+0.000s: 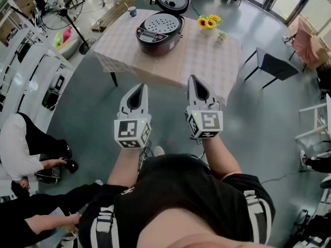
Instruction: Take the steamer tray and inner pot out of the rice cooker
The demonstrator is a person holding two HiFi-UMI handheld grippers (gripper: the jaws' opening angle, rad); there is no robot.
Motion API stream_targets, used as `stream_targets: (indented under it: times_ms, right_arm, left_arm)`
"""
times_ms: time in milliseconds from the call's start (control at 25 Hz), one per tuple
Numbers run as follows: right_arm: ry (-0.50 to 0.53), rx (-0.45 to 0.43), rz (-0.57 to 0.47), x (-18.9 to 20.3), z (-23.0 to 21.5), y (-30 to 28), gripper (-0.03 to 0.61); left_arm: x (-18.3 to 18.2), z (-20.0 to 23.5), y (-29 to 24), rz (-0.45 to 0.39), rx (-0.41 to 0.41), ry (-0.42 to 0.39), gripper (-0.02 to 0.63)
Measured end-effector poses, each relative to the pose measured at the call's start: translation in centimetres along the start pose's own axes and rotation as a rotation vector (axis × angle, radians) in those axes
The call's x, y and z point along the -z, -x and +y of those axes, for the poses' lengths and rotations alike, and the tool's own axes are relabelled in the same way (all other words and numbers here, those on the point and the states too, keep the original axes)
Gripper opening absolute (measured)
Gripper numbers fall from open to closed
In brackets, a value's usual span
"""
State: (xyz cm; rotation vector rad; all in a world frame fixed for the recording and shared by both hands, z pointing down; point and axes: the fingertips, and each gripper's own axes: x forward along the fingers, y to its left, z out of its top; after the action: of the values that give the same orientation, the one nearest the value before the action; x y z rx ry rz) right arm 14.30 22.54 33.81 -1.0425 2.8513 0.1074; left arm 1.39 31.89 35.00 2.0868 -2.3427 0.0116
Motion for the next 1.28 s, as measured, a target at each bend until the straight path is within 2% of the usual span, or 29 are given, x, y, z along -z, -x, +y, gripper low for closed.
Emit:
stream_targets:
  times_ms: [360, 680, 1040, 1280]
  right_arm:
    - [-0.021, 0.004, -0.023, -1.2, -0.2, 1.7, 0.002]
    - [-0.016, 0.004, -0.005, -0.7, 0.5, 1.4, 0.002]
    - [-0.004, 0.021, 0.010, -0.2, 3.0, -1.6, 0.002]
    - [0.008, 0.055, 0.017, 0.4, 5.4, -3.9, 0.002]
  left_arm:
    - [-1.2, -1.1, 1.1, 0.000, -0.007, -0.012, 0.003]
    - [-0.7, -0.8, 1.0, 0.007, -0.002, -0.009, 0.003]
    - [-0.3, 3.1, 0.2, 0.005, 0.020, -0.001, 0.003]
    - [0.2, 6.8, -0.9, -0.001, 0.064, 0.025, 0.003]
